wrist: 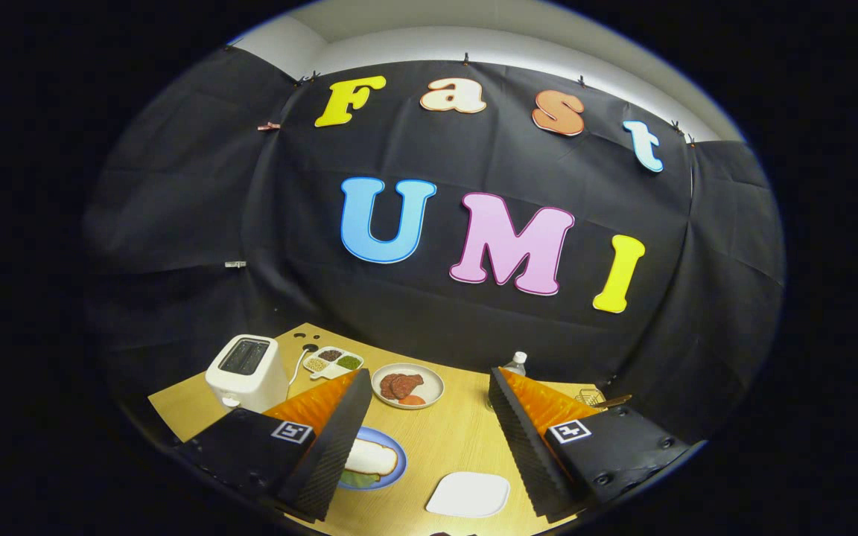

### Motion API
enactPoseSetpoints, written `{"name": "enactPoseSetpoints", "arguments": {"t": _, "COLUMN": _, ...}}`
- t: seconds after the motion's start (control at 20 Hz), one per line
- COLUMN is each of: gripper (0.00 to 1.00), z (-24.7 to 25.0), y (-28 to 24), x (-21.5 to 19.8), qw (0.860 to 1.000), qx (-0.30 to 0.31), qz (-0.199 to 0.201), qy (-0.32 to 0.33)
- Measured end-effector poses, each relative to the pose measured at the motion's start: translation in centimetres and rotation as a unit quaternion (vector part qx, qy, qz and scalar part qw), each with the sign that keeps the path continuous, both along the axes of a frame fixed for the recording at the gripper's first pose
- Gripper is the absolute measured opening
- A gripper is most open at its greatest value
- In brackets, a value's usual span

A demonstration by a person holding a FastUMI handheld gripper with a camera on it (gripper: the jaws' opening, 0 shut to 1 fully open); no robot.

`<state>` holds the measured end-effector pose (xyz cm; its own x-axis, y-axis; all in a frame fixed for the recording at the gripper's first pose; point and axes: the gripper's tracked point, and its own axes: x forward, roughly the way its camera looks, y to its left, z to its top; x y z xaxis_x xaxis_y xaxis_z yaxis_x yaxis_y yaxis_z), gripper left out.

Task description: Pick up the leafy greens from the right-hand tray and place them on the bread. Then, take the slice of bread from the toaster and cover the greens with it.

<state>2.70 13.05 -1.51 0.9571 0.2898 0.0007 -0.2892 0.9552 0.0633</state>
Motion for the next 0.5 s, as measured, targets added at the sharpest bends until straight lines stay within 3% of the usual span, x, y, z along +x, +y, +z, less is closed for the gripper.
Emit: {"name": "enactPoseSetpoints", "arguments": {"t": 0.5, "gripper": 0.99, "z": -0.29, "y": 0.52, "x": -0.53, "qw": 1.000, "qx": -0.004, "qz": 0.005, "qy": 0.005}}
